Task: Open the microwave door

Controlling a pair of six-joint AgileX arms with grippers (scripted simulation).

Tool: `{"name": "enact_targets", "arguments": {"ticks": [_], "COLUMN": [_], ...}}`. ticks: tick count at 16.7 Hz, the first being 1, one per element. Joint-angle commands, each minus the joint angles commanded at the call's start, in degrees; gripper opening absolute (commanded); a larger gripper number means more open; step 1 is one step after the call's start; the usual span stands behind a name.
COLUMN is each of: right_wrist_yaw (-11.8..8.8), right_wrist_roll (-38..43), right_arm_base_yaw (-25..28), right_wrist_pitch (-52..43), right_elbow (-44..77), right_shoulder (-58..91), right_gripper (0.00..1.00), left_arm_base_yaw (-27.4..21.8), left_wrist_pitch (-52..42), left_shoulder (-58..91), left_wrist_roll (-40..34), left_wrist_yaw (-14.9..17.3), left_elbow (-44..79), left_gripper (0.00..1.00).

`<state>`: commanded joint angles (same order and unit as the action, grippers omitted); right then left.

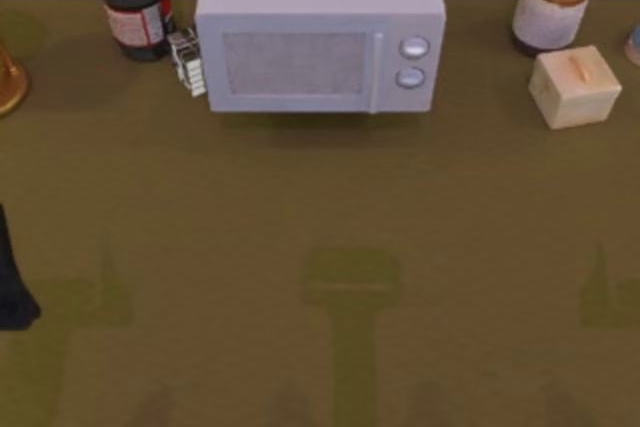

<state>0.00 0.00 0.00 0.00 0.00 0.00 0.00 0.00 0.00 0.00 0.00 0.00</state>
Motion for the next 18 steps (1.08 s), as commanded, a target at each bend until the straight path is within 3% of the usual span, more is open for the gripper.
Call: {"name": "enact_targets", "arguments": {"ticks": [4,8,18], "right_wrist_yaw": [0.0,0.0,0.0], "right_wrist_roll": [0.0,0.0,0.0], "right_arm_base_yaw": [0.0,0.0,0.0], "right_wrist_pitch": [0.0,0.0,0.0], "right_elbow": [0.0,0.0,0.0], "right_shoulder": [0.0,0.0,0.0], "right_gripper": [1.0,1.0,1.0], "left_arm_base_yaw": [-0.21,-2.05,-15.48], "left_wrist_pitch": [-0.91,-6.63,-35.19], "left_shoulder": [1.46,10.81,58.81], "left_wrist_roll": [-0.41,-2.89,-15.58], "left_wrist_yaw": [-0.41,-2.43,-9.53], "left_elbow": [1.6,11.66,65.24], "left_gripper": [1.0,1.0,1.0]}}
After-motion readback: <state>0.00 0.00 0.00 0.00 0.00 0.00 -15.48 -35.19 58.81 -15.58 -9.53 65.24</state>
